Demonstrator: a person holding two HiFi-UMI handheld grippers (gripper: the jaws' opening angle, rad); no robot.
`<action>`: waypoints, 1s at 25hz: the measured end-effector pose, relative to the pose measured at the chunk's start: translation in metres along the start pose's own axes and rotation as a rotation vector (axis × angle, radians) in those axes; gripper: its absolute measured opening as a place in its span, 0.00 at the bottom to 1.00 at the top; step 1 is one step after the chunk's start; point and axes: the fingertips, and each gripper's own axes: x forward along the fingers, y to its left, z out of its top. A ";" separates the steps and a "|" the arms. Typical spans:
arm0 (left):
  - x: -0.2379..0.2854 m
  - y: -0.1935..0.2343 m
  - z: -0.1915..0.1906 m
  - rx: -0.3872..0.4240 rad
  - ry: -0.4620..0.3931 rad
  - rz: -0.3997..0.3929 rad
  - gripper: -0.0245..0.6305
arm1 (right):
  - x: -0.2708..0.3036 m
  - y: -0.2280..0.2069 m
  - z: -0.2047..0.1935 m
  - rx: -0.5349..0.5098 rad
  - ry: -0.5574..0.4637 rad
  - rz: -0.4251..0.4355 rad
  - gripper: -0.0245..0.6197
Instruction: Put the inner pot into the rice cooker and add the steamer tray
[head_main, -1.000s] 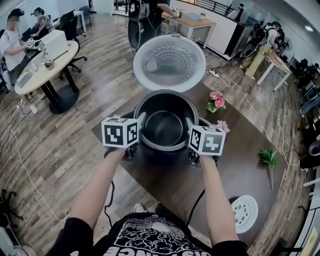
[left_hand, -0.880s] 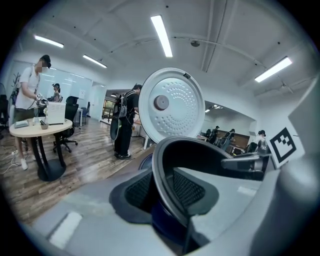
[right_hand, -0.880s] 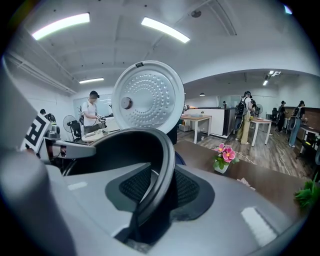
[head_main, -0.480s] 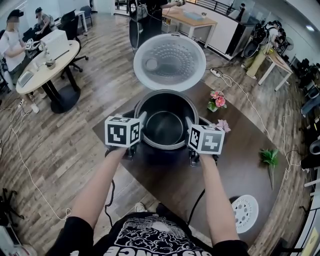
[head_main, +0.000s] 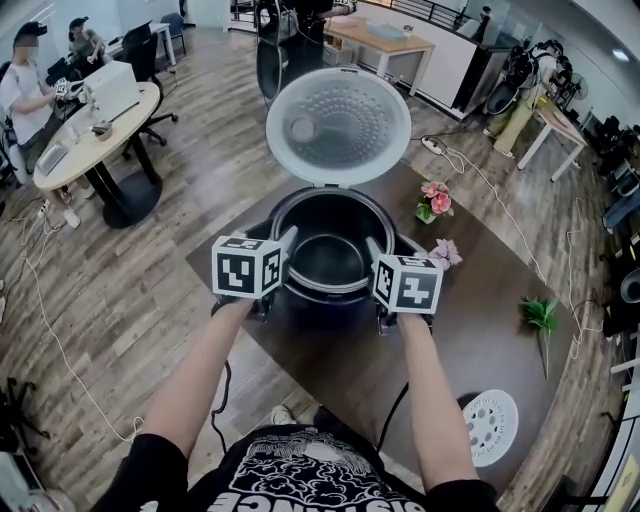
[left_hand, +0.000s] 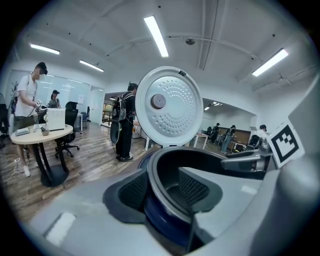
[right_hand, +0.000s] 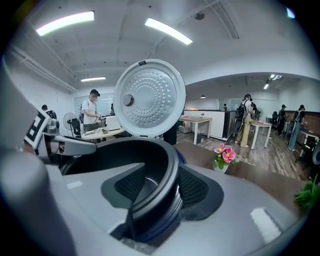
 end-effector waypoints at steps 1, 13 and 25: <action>0.000 0.000 0.000 -0.001 -0.002 -0.001 0.32 | 0.000 0.000 0.000 0.004 -0.004 0.002 0.35; -0.018 -0.011 0.010 0.044 -0.037 -0.045 0.33 | -0.027 0.000 0.001 0.070 -0.070 -0.020 0.35; -0.027 -0.071 0.024 0.146 -0.060 -0.217 0.37 | -0.100 -0.021 -0.010 0.116 -0.129 -0.146 0.40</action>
